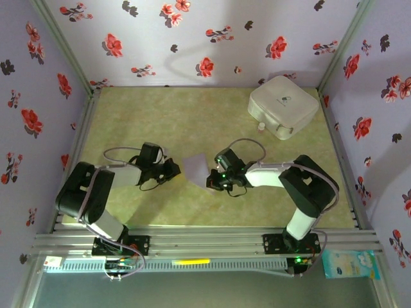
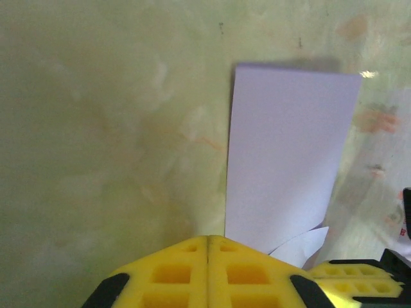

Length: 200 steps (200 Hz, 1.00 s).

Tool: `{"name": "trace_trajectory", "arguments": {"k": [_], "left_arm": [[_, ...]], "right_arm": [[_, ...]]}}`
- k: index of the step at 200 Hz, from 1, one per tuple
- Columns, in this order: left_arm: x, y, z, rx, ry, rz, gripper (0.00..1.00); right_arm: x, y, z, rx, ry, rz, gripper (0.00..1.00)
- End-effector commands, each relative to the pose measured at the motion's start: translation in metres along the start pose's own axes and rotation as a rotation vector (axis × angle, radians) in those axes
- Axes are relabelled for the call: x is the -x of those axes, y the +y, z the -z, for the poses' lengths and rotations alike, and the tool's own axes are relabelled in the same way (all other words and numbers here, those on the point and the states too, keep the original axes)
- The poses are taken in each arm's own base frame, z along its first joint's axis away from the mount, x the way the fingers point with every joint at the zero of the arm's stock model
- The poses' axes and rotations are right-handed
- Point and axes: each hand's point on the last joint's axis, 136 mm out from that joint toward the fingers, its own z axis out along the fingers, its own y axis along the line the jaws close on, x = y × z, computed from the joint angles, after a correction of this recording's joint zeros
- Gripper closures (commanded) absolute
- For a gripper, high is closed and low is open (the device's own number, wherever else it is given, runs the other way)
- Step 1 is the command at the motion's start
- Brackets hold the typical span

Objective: Fold a paper plane with a square sheet of paper (pick it up from the middle)
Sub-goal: Third fold the triangle at the center of the table.

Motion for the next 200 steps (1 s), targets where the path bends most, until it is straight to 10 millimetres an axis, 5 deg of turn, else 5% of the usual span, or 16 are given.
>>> {"name": "trace_trajectory", "arguments": {"k": [1, 21, 41, 80, 125, 168, 200], "left_arm": [[-0.007, -0.006, 0.011, -0.004, -0.002, 0.017, 0.93], [-0.017, -0.018, 0.013, -0.025, 0.013, 0.004, 0.92], [-0.027, -0.026, 0.012, -0.036, 0.032, -0.002, 0.9], [-0.033, -0.025, 0.007, -0.012, 0.026, 0.005, 0.82], [-0.034, -0.024, 0.002, -0.01, 0.033, 0.029, 0.74], [-0.037, -0.023, -0.002, -0.011, 0.062, 0.038, 0.71], [-0.036, -0.024, -0.006, -0.013, 0.071, 0.05, 0.7]], "right_arm": [[-0.04, -0.047, 0.008, -0.161, 0.106, -0.045, 1.0], [-0.036, -0.027, 0.015, -0.085, 0.087, -0.036, 1.0], [-0.025, -0.007, 0.027, -0.031, 0.039, -0.013, 0.89], [0.005, -0.02, 0.047, -0.15, -0.077, 0.003, 0.8], [0.018, -0.014, 0.039, -0.138, -0.074, 0.014, 0.68], [0.028, -0.007, 0.026, -0.095, -0.065, 0.0, 0.71], [0.032, -0.007, 0.024, -0.095, -0.068, -0.005, 0.83]]}}
